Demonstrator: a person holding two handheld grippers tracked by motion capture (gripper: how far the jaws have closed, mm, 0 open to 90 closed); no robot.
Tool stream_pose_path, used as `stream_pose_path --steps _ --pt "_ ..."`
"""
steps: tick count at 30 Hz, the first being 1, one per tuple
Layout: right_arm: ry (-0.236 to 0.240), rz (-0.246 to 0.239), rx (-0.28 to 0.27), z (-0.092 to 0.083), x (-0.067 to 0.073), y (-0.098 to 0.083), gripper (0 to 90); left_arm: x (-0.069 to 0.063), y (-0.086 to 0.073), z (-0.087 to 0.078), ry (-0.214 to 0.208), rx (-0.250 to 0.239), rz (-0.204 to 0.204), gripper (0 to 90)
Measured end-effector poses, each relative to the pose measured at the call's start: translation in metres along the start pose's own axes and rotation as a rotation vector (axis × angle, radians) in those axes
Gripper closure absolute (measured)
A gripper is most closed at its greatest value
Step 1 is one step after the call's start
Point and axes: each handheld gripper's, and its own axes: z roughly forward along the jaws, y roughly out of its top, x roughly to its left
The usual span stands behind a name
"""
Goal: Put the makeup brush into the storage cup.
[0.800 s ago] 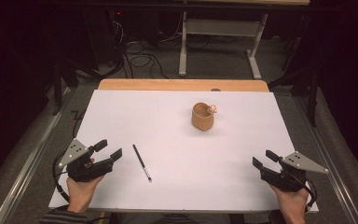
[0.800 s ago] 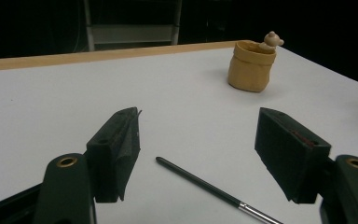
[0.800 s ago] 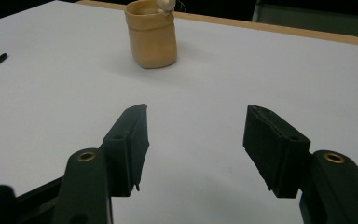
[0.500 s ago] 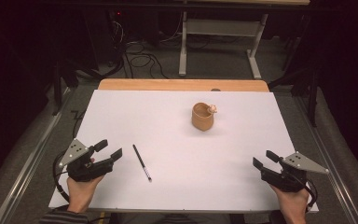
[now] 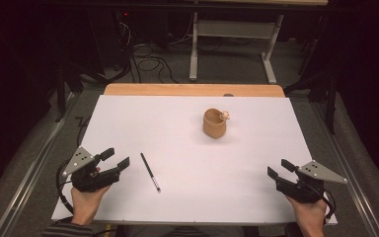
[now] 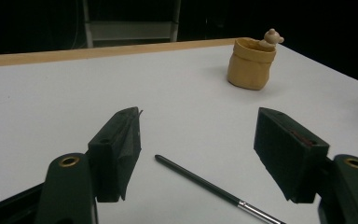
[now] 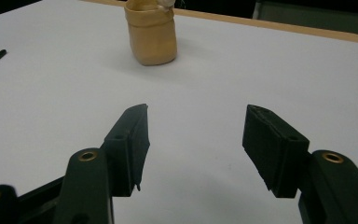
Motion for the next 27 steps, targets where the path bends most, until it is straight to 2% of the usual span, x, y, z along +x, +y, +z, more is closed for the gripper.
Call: stream_pose_path --steps 10,15,19,27 --pt "-0.001 -0.005 0.005 0.0005 0.0003 0.0 42.2 0.0006 0.0004 0.0009 -0.006 0.014 -0.012 31.8" --pt "-0.003 -0.008 0.006 0.0006 0.0004 0.0001 42.3 0.0016 0.0018 0.0022 -0.02 0.04 -0.041 32.5" --pt "-0.004 -0.01 0.006 0.0006 0.0004 0.0002 42.3 0.002 0.0023 0.003 -0.022 0.054 -0.048 32.6" --pt "-0.006 -0.012 0.008 0.0008 0.0007 0.0004 42.5 0.0004 0.0055 0.0037 -0.017 0.075 -0.032 34.3"
